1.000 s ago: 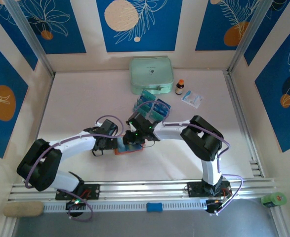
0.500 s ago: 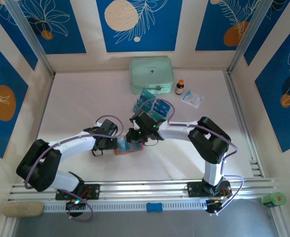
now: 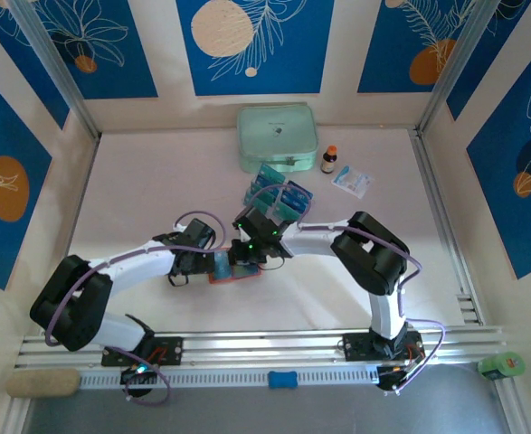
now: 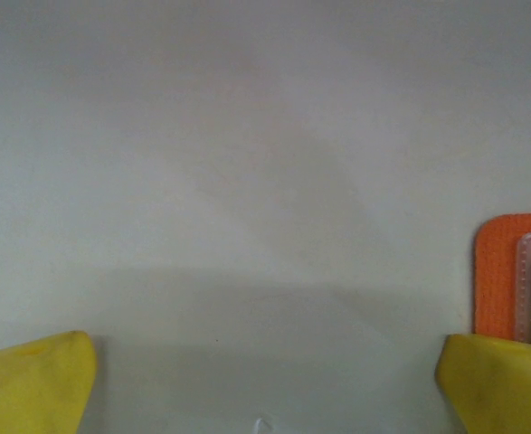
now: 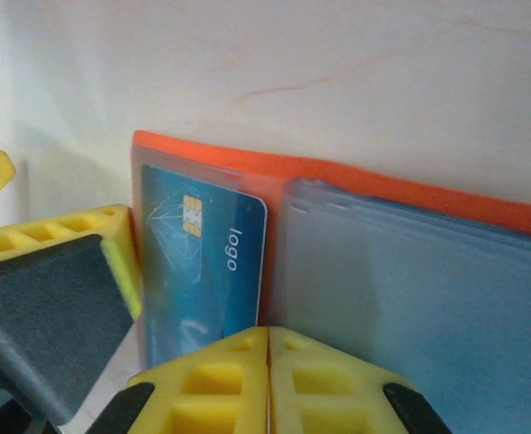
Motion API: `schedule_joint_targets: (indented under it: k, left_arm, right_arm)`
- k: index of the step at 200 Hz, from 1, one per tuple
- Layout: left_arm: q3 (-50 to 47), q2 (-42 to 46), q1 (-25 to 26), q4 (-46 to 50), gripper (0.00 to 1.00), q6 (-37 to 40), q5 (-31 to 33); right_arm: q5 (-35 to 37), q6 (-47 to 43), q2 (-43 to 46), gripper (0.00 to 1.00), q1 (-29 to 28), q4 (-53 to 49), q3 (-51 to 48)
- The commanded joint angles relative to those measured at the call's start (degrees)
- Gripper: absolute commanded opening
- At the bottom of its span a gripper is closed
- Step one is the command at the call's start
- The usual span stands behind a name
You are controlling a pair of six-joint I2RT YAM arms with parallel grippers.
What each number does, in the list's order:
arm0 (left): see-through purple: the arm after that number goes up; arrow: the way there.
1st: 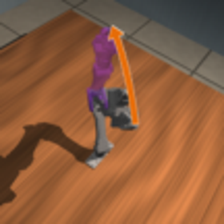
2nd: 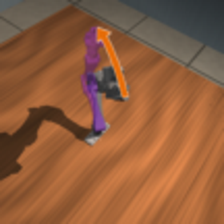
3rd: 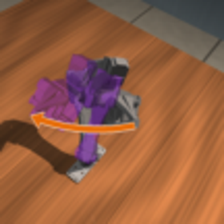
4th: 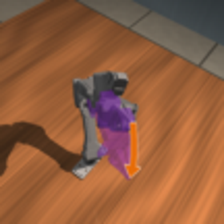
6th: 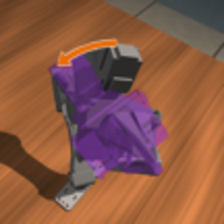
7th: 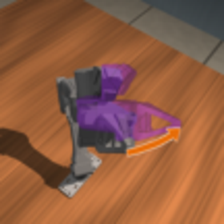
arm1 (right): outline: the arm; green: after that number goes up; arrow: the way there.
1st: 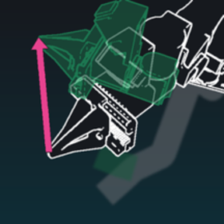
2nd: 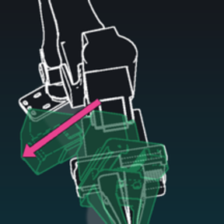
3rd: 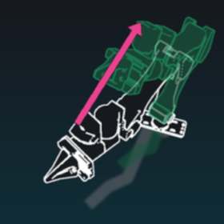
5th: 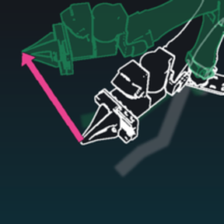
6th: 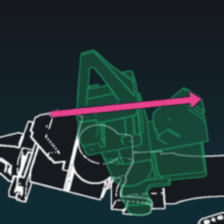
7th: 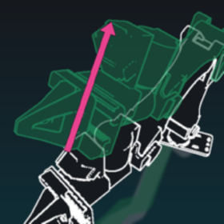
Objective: Put the credit cards into the card holder
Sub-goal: Insert the credit card into the card slot.
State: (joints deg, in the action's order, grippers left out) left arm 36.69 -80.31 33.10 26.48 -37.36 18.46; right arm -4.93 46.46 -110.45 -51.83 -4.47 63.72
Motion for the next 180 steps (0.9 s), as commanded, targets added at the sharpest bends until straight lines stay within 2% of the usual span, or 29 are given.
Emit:
schedule_joint_targets:
  k: [1, 56, 85, 104, 126, 180]
  left_arm:
    - [0.1, -0.6, -0.5, -5.0, 1.0, -0.4, -1.3]
    - [0.3, 0.5, -0.6, -4.6, 1.0, -0.5, -1.7]
    - [0.4, 2.1, -0.6, -3.9, 1.0, -0.5, -1.8]
    - [0.6, 3.1, -0.6, -3.7, 1.0, -0.6, -1.9]
    - [0.8, 3.8, -0.6, -3.3, 1.0, -0.4, -2.2]
    - [0.9, 4.2, -0.6, -2.9, 1.0, -0.4, -2.3]
  right_arm:
    - [-1.8, -1.0, -0.5, 0.09, -1.0, -2.2, 1.6]
    - [1.5, -3.0, 9.5, 0.11, 0.8, -5.5, -3.0]
    - [6.8, -4.7, 15.8, 0.19, 1.6, -10.1, -6.3]
    - [10.2, -5.4, 18.7, 0.31, 2.2, -12.7, -8.3]
    - [13.4, -6.0, 19.7, 0.41, 2.9, -14.9, -9.3]
    - [17.7, -5.3, 16.1, 0.43, 2.9, -17.4, -9.6]
